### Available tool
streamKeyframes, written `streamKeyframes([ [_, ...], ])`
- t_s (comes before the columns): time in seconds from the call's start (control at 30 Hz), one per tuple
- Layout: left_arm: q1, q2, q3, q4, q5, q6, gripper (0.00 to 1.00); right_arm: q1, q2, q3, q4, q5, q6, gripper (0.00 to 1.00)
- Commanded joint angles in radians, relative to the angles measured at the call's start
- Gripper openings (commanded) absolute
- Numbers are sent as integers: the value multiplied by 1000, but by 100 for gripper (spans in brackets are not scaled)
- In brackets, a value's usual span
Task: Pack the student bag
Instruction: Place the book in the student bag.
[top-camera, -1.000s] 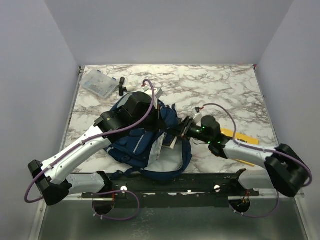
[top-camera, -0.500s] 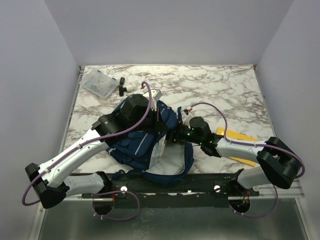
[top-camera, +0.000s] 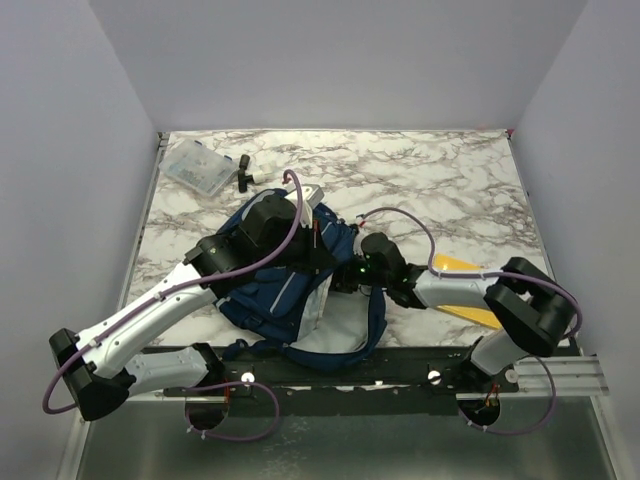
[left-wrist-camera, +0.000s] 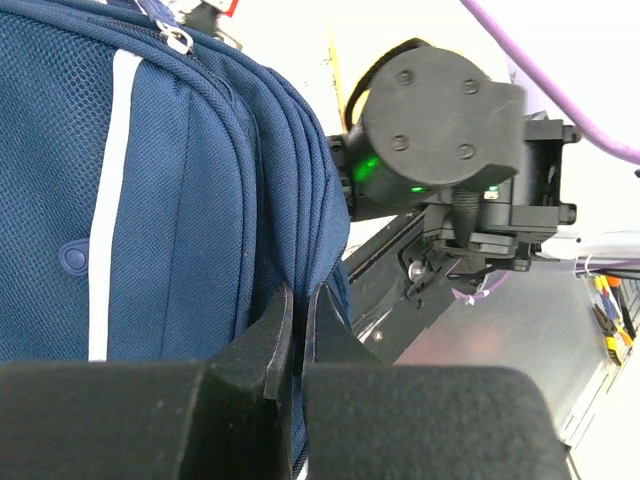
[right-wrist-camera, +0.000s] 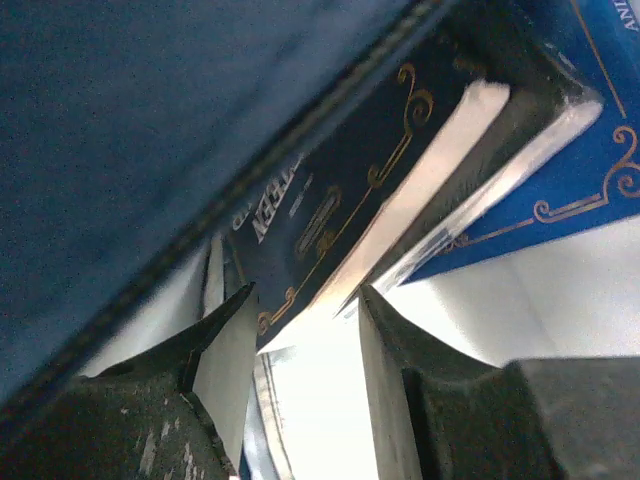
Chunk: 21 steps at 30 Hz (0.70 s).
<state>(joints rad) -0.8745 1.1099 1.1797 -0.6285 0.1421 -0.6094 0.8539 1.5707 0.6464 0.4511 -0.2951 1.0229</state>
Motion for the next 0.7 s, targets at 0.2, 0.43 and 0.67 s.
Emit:
streamKeyframes([
  [0.2, 75, -162, -206, 163, -39, -27, 0, -69, -423, -172, -373, 123, -185, 69],
  [0.43, 134, -112, -265, 149, -27, 19, 0, -227, -688, -213, -678, 205, -224, 80],
  [0.67, 158, -71, -323, 147, -19, 38, 0, -509, -600, -125, -714, 279, -312, 97],
])
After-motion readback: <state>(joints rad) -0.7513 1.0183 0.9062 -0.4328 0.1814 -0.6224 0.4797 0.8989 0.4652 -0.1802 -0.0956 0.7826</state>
